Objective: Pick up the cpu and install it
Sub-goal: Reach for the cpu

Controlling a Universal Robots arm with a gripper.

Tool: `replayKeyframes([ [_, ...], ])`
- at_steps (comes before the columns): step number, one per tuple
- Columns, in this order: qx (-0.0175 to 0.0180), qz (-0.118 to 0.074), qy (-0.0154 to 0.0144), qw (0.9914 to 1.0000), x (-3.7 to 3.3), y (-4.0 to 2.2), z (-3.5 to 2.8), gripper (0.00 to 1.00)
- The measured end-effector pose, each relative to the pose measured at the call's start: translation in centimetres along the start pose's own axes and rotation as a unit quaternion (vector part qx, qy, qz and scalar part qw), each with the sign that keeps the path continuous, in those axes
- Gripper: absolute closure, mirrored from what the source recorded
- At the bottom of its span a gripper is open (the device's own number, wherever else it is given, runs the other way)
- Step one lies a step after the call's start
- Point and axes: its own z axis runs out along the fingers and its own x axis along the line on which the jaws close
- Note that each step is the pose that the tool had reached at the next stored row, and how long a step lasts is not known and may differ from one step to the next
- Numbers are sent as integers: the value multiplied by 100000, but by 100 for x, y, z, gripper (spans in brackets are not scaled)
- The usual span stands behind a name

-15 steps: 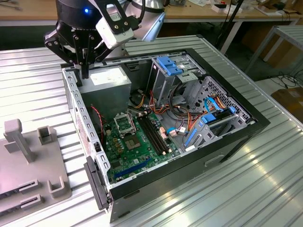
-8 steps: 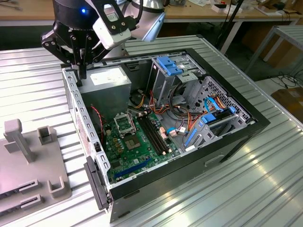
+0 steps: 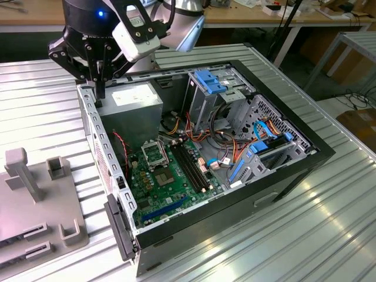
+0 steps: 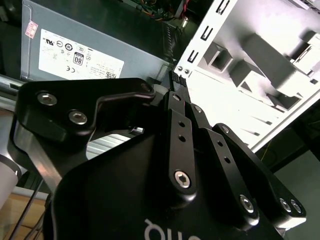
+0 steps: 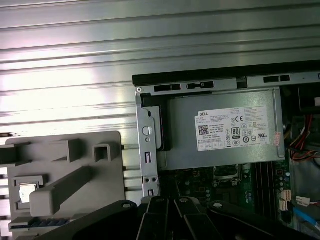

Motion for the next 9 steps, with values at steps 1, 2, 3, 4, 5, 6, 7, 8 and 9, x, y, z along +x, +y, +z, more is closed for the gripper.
replayKeyframes([
  [1,-1,1,15,100000,4,0,0,89],
  [2,0,4,29,100000,8,-1,1,89],
  [3,4,2,46,100000,12,-1,1,89],
  [4,0,4,56,100000,16,-1,2,89],
  [5,5,4,71,100000,19,-2,2,89],
  [6,6,3,91,100000,23,-2,2,89],
  [7,10,1,106,100000,28,-2,2,89],
  [8,12,3,122,100000,32,-3,2,89],
  [9,12,5,139,100000,36,-3,3,89],
])
